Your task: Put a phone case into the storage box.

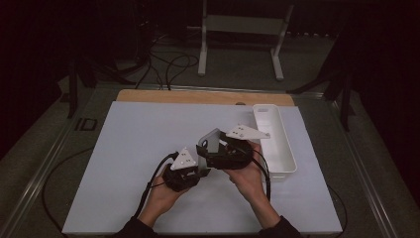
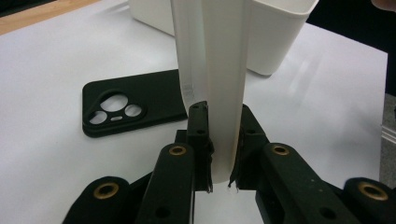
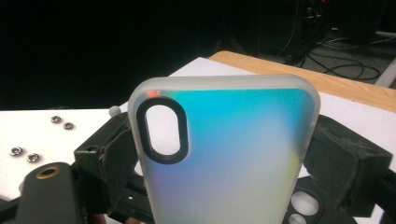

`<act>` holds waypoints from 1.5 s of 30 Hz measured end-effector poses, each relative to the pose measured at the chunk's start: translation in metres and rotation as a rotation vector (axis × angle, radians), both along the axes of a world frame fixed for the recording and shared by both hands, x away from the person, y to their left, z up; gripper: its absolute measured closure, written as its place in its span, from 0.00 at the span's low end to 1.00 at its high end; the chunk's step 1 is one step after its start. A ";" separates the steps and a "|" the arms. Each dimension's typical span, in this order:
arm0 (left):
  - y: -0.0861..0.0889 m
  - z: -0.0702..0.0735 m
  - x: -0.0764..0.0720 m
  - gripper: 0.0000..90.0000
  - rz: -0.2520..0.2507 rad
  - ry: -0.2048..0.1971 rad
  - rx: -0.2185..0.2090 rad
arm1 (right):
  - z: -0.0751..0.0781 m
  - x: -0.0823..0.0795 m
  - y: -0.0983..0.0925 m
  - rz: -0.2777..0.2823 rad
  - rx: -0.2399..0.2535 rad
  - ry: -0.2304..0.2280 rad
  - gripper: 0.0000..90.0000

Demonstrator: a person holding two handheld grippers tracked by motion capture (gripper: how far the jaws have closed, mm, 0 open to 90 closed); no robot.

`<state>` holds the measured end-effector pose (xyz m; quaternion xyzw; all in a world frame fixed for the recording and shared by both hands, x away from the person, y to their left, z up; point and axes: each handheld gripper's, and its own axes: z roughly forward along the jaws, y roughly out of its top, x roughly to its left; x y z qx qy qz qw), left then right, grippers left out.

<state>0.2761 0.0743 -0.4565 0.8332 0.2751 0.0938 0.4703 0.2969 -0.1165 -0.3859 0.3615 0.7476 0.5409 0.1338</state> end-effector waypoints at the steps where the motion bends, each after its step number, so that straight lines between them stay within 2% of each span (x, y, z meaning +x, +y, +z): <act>1: 0.000 0.000 0.000 0.90 -0.001 0.003 -0.005 | 0.001 -0.001 -0.001 0.005 -0.005 -0.020 0.18; 5: 0.000 0.001 0.000 0.86 -0.014 -0.001 -0.018 | 0.002 -0.002 -0.001 0.022 -0.011 -0.024 0.18; 11: 0.003 0.005 0.000 0.63 -0.006 -0.003 -0.038 | 0.000 -0.002 0.001 0.020 -0.015 -0.019 0.18; 12: 0.006 0.006 0.001 0.63 0.002 -0.005 -0.051 | 0.000 -0.002 0.001 0.018 -0.015 -0.021 0.18; 13: 0.008 0.008 0.001 0.54 0.004 -0.009 -0.063 | 0.001 -0.001 0.000 0.014 -0.018 -0.028 0.18; 14: 0.008 0.008 0.001 0.52 0.004 -0.009 -0.063 | 0.001 -0.001 0.000 0.014 -0.018 -0.028 0.18; 15: 0.010 0.011 0.000 0.44 0.028 -0.022 -0.067 | 0.002 -0.001 -0.002 0.006 -0.021 -0.034 0.18; 16: 0.010 0.011 0.000 0.39 0.028 -0.022 -0.067 | 0.002 -0.001 -0.002 0.006 -0.021 -0.034 0.18; 17: 0.012 0.014 -0.003 0.32 0.066 -0.050 -0.055 | 0.002 0.000 -0.004 0.000 -0.019 -0.037 0.18; 18: 0.012 0.014 -0.003 0.28 0.066 -0.050 -0.055 | 0.002 0.000 -0.004 0.000 -0.019 -0.037 0.18; 19: 0.016 0.016 -0.005 0.28 0.085 -0.061 -0.054 | 0.003 0.000 -0.005 -0.005 -0.017 -0.033 0.18; 21: 0.021 0.016 -0.006 0.17 0.100 -0.062 -0.055 | 0.003 0.002 -0.008 -0.016 -0.014 -0.033 0.18; 26: 0.036 0.017 -0.006 0.03 0.146 -0.082 -0.068 | 0.004 0.003 -0.010 -0.020 -0.016 -0.036 0.18; 33: 0.058 0.016 -0.007 0.00 0.209 -0.095 -0.073 | 0.006 0.006 -0.012 -0.025 -0.022 -0.038 0.18; 36: 0.068 0.013 -0.008 0.00 0.242 -0.099 -0.055 | 0.007 0.007 -0.013 -0.028 -0.024 -0.038 0.18; 45: 0.103 0.005 -0.011 0.00 0.340 -0.089 -0.076 | 0.011 0.012 -0.016 -0.040 -0.022 -0.041 0.18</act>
